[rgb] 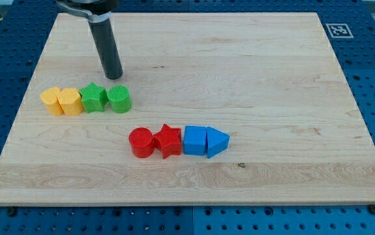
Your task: Slide green star along with green circle towards center
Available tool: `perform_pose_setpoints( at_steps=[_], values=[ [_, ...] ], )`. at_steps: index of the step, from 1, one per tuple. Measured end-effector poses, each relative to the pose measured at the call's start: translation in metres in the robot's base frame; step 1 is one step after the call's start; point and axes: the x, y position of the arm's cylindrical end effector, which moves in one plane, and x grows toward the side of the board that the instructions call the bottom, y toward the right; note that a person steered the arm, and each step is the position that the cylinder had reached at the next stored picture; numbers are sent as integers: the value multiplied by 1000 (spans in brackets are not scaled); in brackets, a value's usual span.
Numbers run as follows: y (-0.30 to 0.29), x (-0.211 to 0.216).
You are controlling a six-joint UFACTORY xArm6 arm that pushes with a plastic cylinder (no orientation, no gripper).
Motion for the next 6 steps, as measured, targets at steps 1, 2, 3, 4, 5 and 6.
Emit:
perform_pose_setpoints(
  at_steps=[1,2,3,4,5,6],
  values=[
    [-29,3],
    [-54,17],
    [-63,23],
    [-63,24],
    [-62,31],
    [-59,38]
  ],
)
